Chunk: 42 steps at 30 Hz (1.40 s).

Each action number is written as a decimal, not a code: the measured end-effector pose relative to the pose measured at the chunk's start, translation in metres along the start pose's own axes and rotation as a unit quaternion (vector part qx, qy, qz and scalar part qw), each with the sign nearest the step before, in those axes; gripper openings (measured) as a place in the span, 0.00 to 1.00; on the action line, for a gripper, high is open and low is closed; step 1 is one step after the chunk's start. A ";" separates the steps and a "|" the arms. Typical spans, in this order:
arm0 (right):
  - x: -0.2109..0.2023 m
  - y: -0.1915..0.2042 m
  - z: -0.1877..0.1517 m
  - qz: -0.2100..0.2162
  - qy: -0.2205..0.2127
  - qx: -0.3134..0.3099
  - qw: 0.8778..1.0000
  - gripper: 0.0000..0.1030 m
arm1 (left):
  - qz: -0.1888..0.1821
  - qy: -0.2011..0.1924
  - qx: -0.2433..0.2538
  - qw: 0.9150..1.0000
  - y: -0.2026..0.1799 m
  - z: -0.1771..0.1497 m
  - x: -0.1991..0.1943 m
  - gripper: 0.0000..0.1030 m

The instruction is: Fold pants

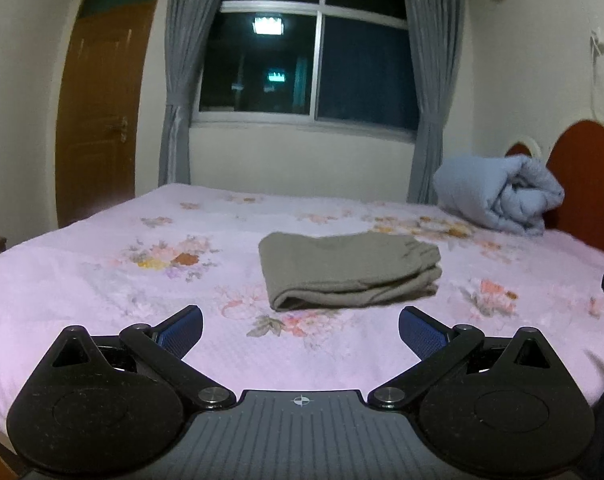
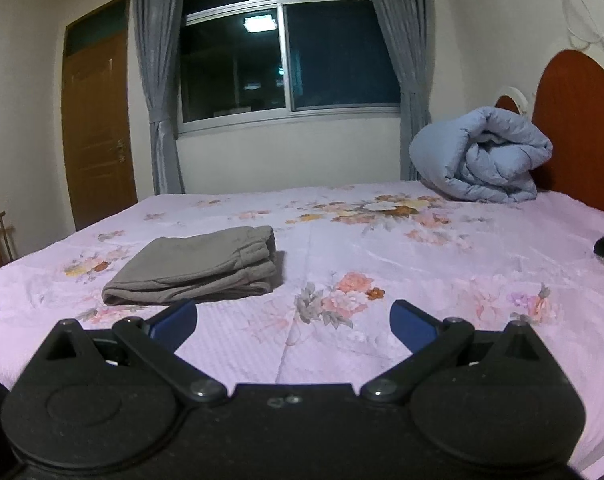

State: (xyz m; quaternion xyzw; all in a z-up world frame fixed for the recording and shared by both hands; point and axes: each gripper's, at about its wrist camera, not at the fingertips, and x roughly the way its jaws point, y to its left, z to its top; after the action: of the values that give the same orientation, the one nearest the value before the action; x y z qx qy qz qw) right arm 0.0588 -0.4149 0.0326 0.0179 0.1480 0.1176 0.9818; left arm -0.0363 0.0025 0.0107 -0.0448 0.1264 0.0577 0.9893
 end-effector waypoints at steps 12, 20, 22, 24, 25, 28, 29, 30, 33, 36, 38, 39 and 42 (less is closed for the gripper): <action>-0.008 0.005 0.000 -0.006 -0.020 -0.019 1.000 0.94 | -0.014 -0.032 0.014 0.999 -0.010 0.000 -0.010 1.00; -0.005 0.005 -0.001 -0.008 -0.014 -0.014 1.000 0.94 | -0.016 -0.032 0.014 0.999 -0.011 -0.001 -0.011 1.00; -0.004 0.005 -0.001 -0.009 -0.013 -0.013 1.000 0.94 | -0.017 -0.032 0.014 0.999 -0.012 -0.001 -0.011 1.00; -0.004 0.005 -0.001 -0.009 -0.013 -0.012 1.000 0.94 | -0.016 -0.032 0.014 0.999 -0.012 -0.001 -0.011 1.00; -0.004 0.005 -0.001 -0.009 -0.013 -0.012 1.000 0.94 | -0.017 -0.032 0.014 0.999 -0.012 -0.001 -0.011 1.00; -0.004 0.005 -0.001 -0.009 -0.012 -0.012 1.000 0.94 | -0.016 -0.032 0.014 0.999 -0.012 -0.001 -0.011 1.00; -0.004 0.005 -0.001 -0.008 -0.011 -0.012 1.000 0.94 | -0.016 -0.031 0.015 0.999 -0.012 -0.001 -0.011 1.00; -0.004 0.005 -0.001 -0.008 -0.011 -0.012 1.000 0.94 | -0.016 -0.031 0.015 0.999 -0.013 -0.001 -0.011 1.00; -0.003 0.004 -0.001 -0.008 -0.009 -0.012 1.000 0.94 | -0.017 -0.030 0.017 0.999 -0.011 -0.001 -0.010 1.00; -0.002 0.004 -0.001 -0.008 -0.009 -0.011 1.000 0.94 | -0.018 -0.029 0.018 0.999 -0.011 -0.001 -0.009 1.00; -0.002 0.004 -0.001 -0.008 -0.008 -0.011 1.000 0.94 | -0.018 -0.028 0.019 0.999 -0.010 -0.001 -0.009 1.00; -0.002 0.004 -0.001 -0.008 -0.008 -0.011 1.000 0.94 | -0.018 -0.028 0.020 0.999 -0.010 -0.001 -0.009 1.00; -0.001 0.004 -0.001 -0.009 -0.007 -0.010 1.000 0.94 | -0.019 -0.028 0.022 0.999 -0.009 0.000 -0.008 1.00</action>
State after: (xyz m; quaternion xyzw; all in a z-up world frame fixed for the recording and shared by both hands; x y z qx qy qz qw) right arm 0.0566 -0.4114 0.0320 0.0078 0.1400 0.1105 0.9839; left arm -0.0431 -0.0073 0.0130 -0.0239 0.0992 0.0377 0.9941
